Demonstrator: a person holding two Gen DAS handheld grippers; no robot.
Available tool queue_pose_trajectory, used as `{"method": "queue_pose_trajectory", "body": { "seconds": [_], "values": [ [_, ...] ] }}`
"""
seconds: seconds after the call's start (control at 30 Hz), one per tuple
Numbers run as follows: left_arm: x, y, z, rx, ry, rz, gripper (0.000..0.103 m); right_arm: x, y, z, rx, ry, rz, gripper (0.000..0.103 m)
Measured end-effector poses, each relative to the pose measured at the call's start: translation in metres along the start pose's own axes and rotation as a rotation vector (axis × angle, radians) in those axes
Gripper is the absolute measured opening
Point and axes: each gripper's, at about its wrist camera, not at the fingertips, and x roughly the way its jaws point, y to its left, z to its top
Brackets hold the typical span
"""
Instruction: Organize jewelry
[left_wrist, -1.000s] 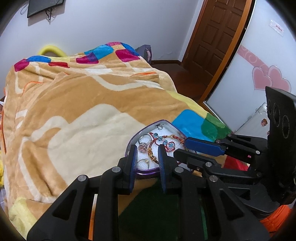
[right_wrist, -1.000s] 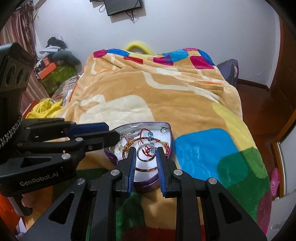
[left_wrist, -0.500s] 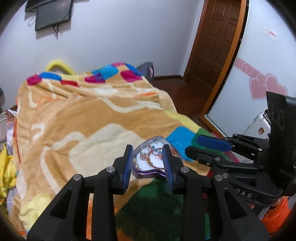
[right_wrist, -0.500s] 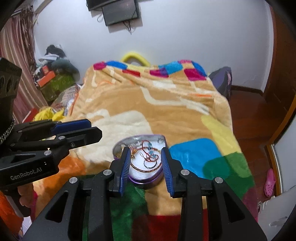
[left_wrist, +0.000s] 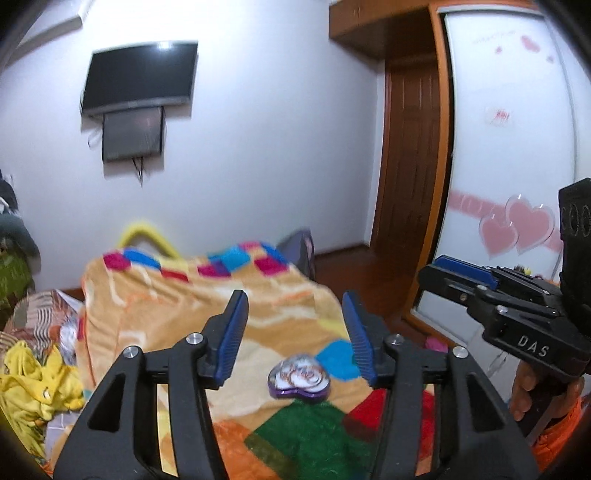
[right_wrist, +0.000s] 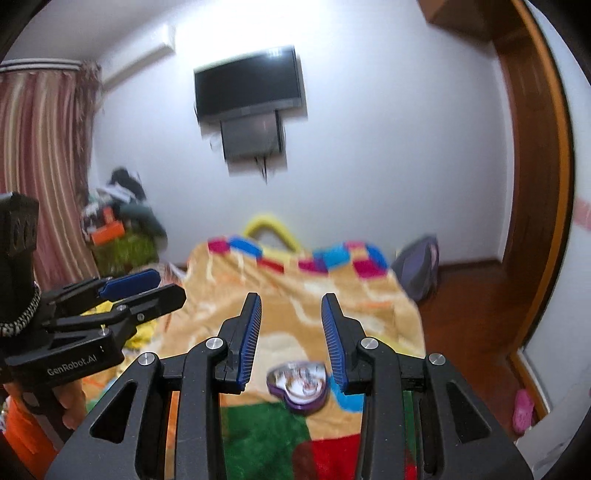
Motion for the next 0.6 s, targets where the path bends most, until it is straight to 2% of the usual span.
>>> {"method": "queue_pose_trajectory", "body": {
  "seconds": [0.13,0.2,0.27,0.33,0.47,0.53,0.6],
  "values": [
    [-0.04,-0.009,0.006,0.023,-0.099,0.044,0.058,-0.034,0.014,0.01,-0.023,-0.109,-0.036,0.031],
    [-0.056,-0.012,0.006,0.027,-0.142,0.072,0.068,-0.049,0.022,0.013,-0.024,-0.154,-0.044,0.037],
    [-0.07,-0.015,0.005,0.026,-0.184,0.11,0.088,-0.054,0.025,0.012,-0.023,-0.186,-0.057,0.051],
    [-0.079,-0.016,0.003,0.022,-0.212,0.132,0.098,-0.061,0.031,0.011,-0.029,-0.217,-0.075,0.059],
    [-0.09,-0.019,-0.001,0.022,-0.229,0.152,0.101,-0.059,0.039,0.006,-0.043,-0.245,-0.116,0.078],
    [-0.091,-0.02,-0.003,0.009,-0.226,0.15,0.102,-0.061,0.044,0.004,-0.055,-0.272,-0.175,0.088],
    [-0.092,-0.018,-0.006,-0.012,-0.218,0.138,0.103,-0.064,0.044,0.002,-0.058,-0.283,-0.199,0.094]
  ]
}}
